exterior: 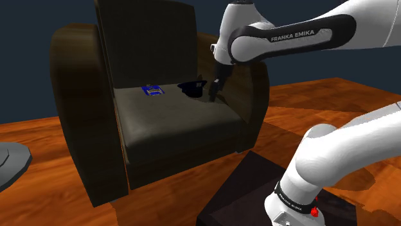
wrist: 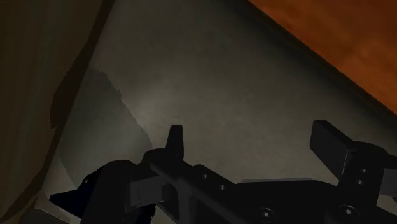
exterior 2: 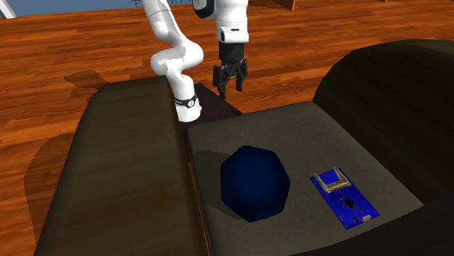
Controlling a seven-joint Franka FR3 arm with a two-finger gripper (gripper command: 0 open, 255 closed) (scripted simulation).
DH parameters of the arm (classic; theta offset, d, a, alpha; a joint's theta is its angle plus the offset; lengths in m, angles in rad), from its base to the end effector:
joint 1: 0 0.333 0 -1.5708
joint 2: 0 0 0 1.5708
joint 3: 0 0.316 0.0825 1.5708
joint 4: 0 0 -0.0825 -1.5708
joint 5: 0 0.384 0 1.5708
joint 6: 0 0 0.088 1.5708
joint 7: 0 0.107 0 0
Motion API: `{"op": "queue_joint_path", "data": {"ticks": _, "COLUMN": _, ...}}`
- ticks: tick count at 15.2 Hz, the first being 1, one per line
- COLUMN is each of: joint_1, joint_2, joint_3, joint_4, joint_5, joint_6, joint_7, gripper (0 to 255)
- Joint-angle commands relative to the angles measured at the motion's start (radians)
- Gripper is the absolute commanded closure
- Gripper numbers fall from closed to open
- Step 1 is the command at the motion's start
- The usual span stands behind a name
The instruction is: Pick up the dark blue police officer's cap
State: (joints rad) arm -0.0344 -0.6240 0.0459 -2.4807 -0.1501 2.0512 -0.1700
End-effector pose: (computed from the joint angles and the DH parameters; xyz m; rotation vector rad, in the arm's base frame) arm 0.3813 -0.0020 0.5211 2.9286 0.3413 0.2644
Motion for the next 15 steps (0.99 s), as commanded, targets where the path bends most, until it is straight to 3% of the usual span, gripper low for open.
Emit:
{"op": "queue_joint_path", "data": {"ticks": 1, "joint_1": -0.022, "joint_2": 0.041, "joint_3": 0.025, "joint_4": -0.022, "joint_5": -0.069, "joint_6": 0.119, "joint_7": 0.018, "gripper": 0}}
{"op": "queue_joint_path", "data": {"ticks": 5, "joint_1": -0.092, "joint_2": 0.146, "joint_3": 0.083, "joint_4": -0.015, "joint_5": -0.236, "joint_6": 0.313, "joint_7": 0.089, "gripper": 0}}
{"op": "queue_joint_path", "data": {"ticks": 8, "joint_1": -0.169, "joint_2": 0.233, "joint_3": 0.14, "joint_4": 0.016, "joint_5": -0.401, "joint_6": 0.437, "joint_7": 0.182, "gripper": 0}}
{"op": "queue_joint_path", "data": {"ticks": 12, "joint_1": -0.291, "joint_2": 0.354, "joint_3": 0.233, "joint_4": 0.096, "joint_5": -0.695, "joint_6": 0.548, "joint_7": 0.373, "gripper": 0}}
{"op": "queue_joint_path", "data": {"ticks": 15, "joint_1": -0.366, "joint_2": 0.449, "joint_3": 0.299, "joint_4": 0.185, "joint_5": -0.956, "joint_6": 0.573, "joint_7": 0.551, "gripper": 0}}
